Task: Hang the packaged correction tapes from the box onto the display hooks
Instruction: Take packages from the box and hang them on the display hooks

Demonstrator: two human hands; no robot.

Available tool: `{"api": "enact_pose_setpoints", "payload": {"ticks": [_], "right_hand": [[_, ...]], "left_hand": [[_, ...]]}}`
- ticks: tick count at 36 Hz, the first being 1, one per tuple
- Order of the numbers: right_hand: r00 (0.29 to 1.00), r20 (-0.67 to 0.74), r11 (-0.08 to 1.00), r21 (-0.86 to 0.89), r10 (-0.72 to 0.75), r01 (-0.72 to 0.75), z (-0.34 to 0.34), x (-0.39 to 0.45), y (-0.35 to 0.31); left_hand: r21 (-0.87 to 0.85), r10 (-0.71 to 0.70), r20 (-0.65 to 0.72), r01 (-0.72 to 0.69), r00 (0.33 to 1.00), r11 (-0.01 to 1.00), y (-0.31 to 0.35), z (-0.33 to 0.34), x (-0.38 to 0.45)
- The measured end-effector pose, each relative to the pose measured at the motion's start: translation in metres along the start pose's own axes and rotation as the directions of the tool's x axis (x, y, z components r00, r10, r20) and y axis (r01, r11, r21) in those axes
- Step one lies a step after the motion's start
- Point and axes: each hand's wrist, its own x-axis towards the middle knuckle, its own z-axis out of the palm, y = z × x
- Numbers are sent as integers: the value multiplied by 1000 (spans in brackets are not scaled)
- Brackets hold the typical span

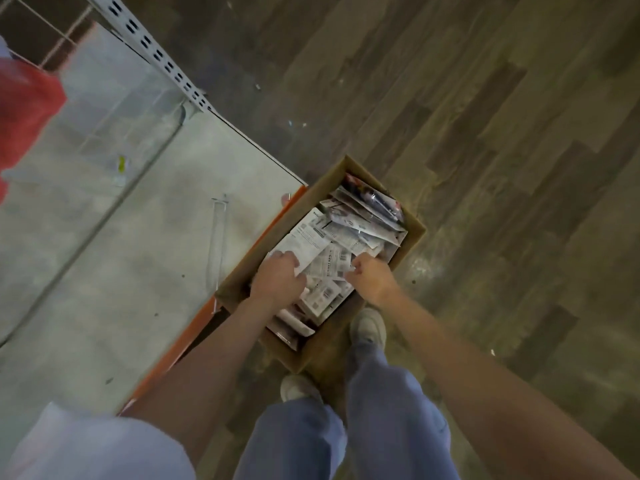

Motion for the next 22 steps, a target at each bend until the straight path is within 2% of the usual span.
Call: {"api": "enact_pose_setpoints", "payload": {"ticks": [5,10,14,18,20,22], "right_hand": [[998,22,998,7,62,-62,29,50,17],[987,57,985,76,153,-157,50,79,25],[990,34,963,233,134,-138,61,88,27],[989,-9,894,429,145,-127,62,91,29],[994,7,893,437,112,-103,62,89,26],[996,2,903,421,89,-82,61,86,22]], "left_hand": [[62,-30,59,26,998,998,-17,32,52],[3,-139,123,140,983,990,-27,56,92],[-1,-173,125,174,977,985,-27,72,102],[-63,-163,90,169,982,984,-24,88,104],[-107,-175,80,183,981,977,-24,88,110],[-47,-178,111,184,978,982,-27,81,114]]}}
